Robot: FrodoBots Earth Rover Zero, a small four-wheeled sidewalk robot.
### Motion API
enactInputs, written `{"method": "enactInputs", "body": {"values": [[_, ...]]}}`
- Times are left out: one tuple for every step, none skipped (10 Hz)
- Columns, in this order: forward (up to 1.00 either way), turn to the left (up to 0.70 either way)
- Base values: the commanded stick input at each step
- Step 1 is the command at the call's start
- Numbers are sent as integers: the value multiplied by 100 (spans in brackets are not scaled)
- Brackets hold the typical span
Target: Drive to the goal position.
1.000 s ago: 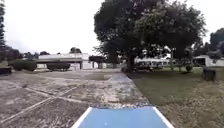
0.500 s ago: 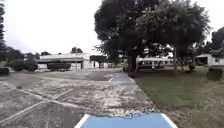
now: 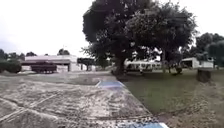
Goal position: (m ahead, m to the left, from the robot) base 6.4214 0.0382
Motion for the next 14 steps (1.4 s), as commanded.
{"method": "enactInputs", "body": {"values": [[50,0],[50,0],[50,0],[50,0],[50,0],[50,0],[50,0],[50,0],[50,0],[50,0],[50,0],[50,0],[50,0],[50,0]]}}
